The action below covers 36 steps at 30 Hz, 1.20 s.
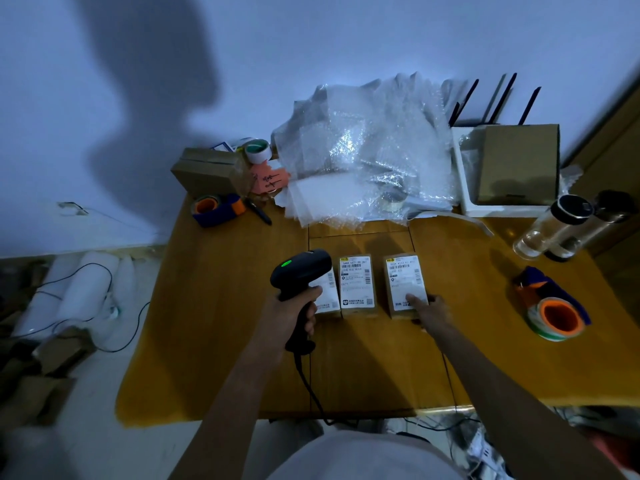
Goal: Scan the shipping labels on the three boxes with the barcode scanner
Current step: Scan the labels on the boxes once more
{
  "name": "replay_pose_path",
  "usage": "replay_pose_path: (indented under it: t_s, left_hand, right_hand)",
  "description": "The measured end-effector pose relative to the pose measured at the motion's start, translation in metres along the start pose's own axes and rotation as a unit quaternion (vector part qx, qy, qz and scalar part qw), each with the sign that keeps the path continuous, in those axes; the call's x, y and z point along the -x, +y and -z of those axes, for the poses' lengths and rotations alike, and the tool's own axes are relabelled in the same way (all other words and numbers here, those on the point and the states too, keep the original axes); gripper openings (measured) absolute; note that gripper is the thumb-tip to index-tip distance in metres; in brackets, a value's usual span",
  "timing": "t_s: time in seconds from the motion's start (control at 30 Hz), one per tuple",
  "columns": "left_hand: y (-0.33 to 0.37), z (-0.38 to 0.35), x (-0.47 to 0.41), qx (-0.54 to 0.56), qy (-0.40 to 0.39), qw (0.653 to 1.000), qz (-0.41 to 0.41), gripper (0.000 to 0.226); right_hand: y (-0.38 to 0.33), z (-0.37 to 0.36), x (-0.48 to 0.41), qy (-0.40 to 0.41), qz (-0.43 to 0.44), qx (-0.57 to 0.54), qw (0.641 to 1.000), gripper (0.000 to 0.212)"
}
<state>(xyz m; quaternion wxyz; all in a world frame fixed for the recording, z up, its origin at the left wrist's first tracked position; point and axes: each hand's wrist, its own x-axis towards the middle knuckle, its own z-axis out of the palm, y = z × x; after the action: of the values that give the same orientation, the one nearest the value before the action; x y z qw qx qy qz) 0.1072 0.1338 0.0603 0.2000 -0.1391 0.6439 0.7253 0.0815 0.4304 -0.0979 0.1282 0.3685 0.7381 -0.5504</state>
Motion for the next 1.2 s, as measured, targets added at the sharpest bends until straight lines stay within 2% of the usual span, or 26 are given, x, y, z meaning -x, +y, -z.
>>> replay_pose_path:
  t_s: [0.1,0.17,0.27,0.33,0.37,0.47,0.6,0.7,0.77,0.87,1.0,1.1,1.2]
  left_hand:
    - [0.002,-0.001,0.003,-0.003,0.015,1.0,0.001,0.021]
    - [0.002,-0.001,0.003,-0.009,0.026,1.0,0.012,0.022]
    - [0.002,0.001,0.002,0.001,0.034,0.999,0.019,0.023]
    - [0.001,0.003,0.002,0.005,0.034,0.999,0.02,0.024]
    - [0.0,0.003,0.002,0.006,0.035,0.999,0.02,0.024]
    - [-0.001,0.005,0.002,0.007,0.035,0.999,0.022,0.024]
    - [-0.001,0.006,0.003,0.016,0.048,0.998,0.028,0.024]
    - [0.0,0.007,0.003,0.019,0.054,0.998,0.031,0.023]
    - [-0.001,0.008,0.003,0.022,0.056,0.998,0.032,0.022]
    - [-0.002,0.009,0.003,0.023,0.054,0.998,0.032,0.021]
    - [-0.003,0.011,0.004,0.016,0.05,0.998,0.032,0.023]
    - [-0.004,0.013,0.005,0.013,0.048,0.998,0.031,0.022]
    - [-0.004,0.013,0.007,0.005,0.047,0.998,0.031,0.022]
  right_hand:
    - [0.007,-0.004,-0.018,0.005,0.025,0.051,0.998,0.079]
    - [0.005,-0.007,-0.016,0.017,0.031,0.098,0.995,0.093]
    - [0.011,-0.007,-0.02,0.009,0.051,0.166,0.985,0.09]
    - [0.002,-0.009,-0.006,0.012,0.059,0.19,0.98,0.099]
    - [0.0,-0.01,-0.003,0.008,0.062,0.198,0.978,0.098]
    - [-0.007,-0.014,0.003,0.001,0.07,0.233,0.97,0.078]
    - [-0.007,-0.017,0.002,0.005,0.081,0.25,0.965,0.078]
    - [-0.012,-0.02,0.005,0.045,0.085,0.272,0.958,0.079]
    - [-0.018,-0.024,0.011,0.091,0.121,0.289,0.945,0.074]
    - [-0.029,-0.035,0.021,0.122,0.235,0.313,0.912,0.061]
    - [-0.046,-0.062,0.034,0.045,0.341,0.337,0.877,0.05]
    - [-0.051,-0.086,0.045,-0.037,0.411,0.41,0.813,0.054]
    - [-0.053,-0.11,0.052,-0.119,0.435,0.503,0.737,0.06]
